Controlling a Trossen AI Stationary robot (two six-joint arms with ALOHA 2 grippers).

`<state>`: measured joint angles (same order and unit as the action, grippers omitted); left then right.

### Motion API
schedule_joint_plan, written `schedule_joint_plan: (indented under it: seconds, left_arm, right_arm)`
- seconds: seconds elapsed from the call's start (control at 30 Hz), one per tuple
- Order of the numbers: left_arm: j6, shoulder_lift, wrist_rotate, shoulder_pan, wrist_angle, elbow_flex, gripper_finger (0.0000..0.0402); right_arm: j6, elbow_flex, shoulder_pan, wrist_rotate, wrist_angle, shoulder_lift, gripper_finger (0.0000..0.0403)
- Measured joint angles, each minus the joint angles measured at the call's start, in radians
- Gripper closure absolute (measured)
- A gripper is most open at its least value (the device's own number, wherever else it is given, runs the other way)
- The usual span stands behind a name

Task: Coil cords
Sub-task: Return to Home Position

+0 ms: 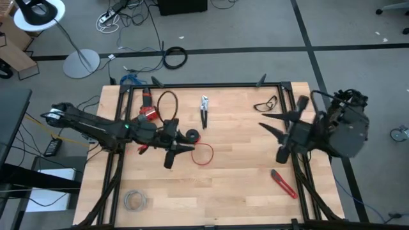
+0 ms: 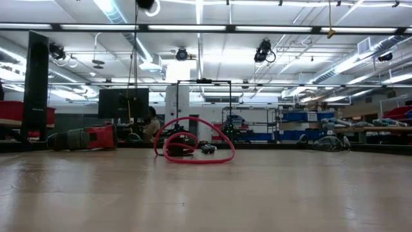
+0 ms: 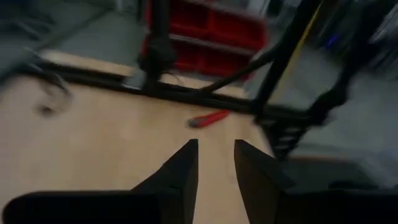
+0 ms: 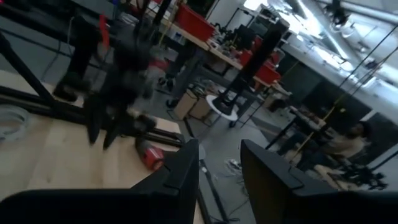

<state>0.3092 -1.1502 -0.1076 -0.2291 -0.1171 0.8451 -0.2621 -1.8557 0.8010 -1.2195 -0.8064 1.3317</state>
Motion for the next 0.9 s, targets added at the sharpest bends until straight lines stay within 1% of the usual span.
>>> schedule_joint_plan:
  seconds: [0.1, 0.17, 0.23, 0.3, 0.4, 0.5, 0.53, 0.57, 0.6, 0.67, 0.73, 0.8, 0.9]
  left_arm:
    - [-0.141, 0.0, -0.115, -0.026, 0.273, 0.208, 0.0297]
    - [-0.232, 0.001, -0.212, -0.044, 0.396, 0.327, 0.0298]
    - [-0.307, 0.006, -0.299, -0.063, 0.496, 0.426, 0.0298]
    - [-0.363, 0.026, -0.369, -0.085, 0.576, 0.498, 0.0298]
    - [-0.41, 0.08, -0.432, -0.114, 0.641, 0.56, 0.0298]
    - [-0.433, 0.165, -0.483, -0.151, 0.695, 0.557, 0.0298]
    - [-0.433, 0.194, -0.503, -0.163, 0.712, 0.549, 0.0298]
    - [-0.432, 0.225, -0.527, -0.173, 0.728, 0.537, 0.0298]
    - [-0.431, 0.256, -0.55, -0.185, 0.738, 0.519, 0.0298]
    - [-0.43, 0.32, -0.597, -0.2, 0.737, 0.461, 0.0298]
    - [-0.416, 0.38, -0.629, -0.205, 0.737, 0.391, 0.0298]
    - [-0.392, 0.444, -0.649, -0.205, 0.733, 0.306, 0.0298]
    - [-0.378, 0.537, -0.655, -0.205, 0.646, 0.148, 0.0298]
  right_arm:
    - [0.004, 0.001, 0.07, -0.077, -0.052, -0.011, 0.0286]
    - [0.03, 0.001, 0.115, -0.14, -0.105, -0.014, 0.0286]
    - [0.09, 0.001, 0.165, -0.204, -0.181, -0.019, 0.0286]
    - [0.192, 0.001, 0.218, -0.26, -0.285, -0.025, 0.0286]
    - [0.43, 0.001, 0.304, -0.306, -0.501, -0.032, 0.0286]
    - [0.742, 0.003, 0.386, -0.332, -0.755, -0.029, 0.0286]
    - [0.821, 0.018, 0.408, -0.339, -0.766, -0.031, 0.0286]
    - [0.816, 0.052, 0.421, -0.355, -0.742, -0.045, 0.0286]
    - [0.787, 0.086, 0.433, -0.348, -0.717, -0.057, 0.0286]
    - [0.801, 0.147, 0.449, -0.352, -0.698, -0.074, 0.0286]
    - [0.889, 0.22, 0.448, -0.351, -0.732, -0.097, 0.0286]
    - [1.01, 0.305, 0.442, -0.352, -0.766, -0.127, 0.0286]
    - [1.154, 0.462, 0.426, -0.349, -0.762, -0.186, 0.0286]
